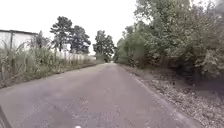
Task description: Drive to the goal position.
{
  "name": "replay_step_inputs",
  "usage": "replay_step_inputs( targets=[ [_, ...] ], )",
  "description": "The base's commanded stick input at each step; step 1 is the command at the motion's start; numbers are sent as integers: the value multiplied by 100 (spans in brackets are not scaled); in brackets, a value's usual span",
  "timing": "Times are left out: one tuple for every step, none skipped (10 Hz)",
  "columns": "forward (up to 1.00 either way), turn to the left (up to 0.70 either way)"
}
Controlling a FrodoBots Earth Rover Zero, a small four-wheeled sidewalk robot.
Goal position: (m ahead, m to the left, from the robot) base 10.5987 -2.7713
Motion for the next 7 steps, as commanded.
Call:
replay_step_inputs(
  targets=[
    [100, 0],
    [100, 0],
    [99, 0],
    [86, 0],
    [59, 0],
    [32, 0],
    [6, 0]
  ],
)
